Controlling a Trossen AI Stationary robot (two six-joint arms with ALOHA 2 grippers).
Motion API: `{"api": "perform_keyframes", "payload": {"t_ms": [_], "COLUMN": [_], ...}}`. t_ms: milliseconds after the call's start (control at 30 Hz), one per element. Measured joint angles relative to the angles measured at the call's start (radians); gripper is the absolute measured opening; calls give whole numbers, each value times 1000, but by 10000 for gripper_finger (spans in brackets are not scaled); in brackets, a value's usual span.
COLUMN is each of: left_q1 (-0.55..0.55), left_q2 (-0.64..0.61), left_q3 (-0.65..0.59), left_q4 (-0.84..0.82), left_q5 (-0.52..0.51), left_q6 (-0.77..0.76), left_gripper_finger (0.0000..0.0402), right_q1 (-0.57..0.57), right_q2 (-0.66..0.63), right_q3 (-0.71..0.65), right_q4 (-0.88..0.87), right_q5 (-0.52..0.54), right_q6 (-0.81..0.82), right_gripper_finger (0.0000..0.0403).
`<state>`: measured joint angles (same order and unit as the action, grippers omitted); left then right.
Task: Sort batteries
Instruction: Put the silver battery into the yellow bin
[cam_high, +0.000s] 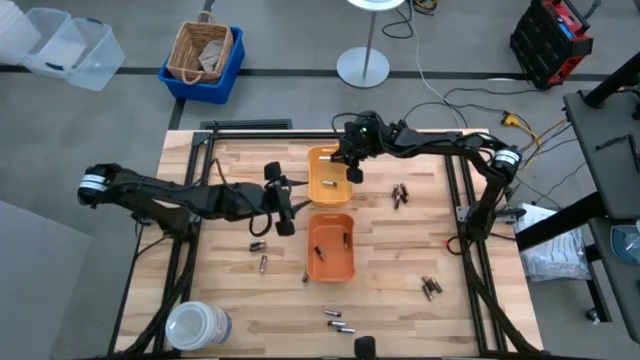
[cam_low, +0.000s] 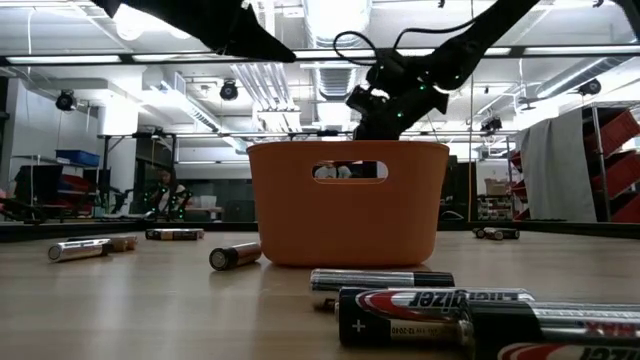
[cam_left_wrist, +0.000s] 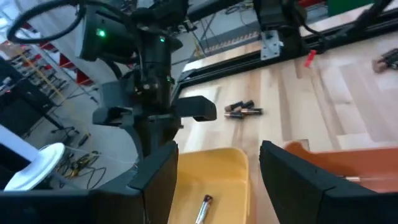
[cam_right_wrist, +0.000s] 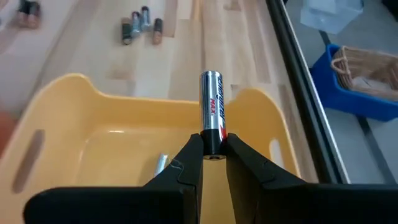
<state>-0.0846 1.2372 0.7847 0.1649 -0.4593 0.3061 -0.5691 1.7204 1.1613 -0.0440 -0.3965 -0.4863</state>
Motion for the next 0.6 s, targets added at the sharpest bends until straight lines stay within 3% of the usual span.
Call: {"api": "perform_keyframes", "payload": {"t_ms": [400, 600], "left_q1": [13, 15], "left_q2": [1, 35], "left_q3": [38, 37], "left_q4": [35, 35], "left_q5": [-4, -5], "left_q6": [9, -18], "left_gripper_finger": [205, 205], "right_q1": [-24, -23], "right_q2": [100, 101], "right_q3": [123, 124], "right_q4": [-267, -284], "right_q5": [5, 4], "right_q6": [101, 143], "right_gripper_finger": [43, 53]}}
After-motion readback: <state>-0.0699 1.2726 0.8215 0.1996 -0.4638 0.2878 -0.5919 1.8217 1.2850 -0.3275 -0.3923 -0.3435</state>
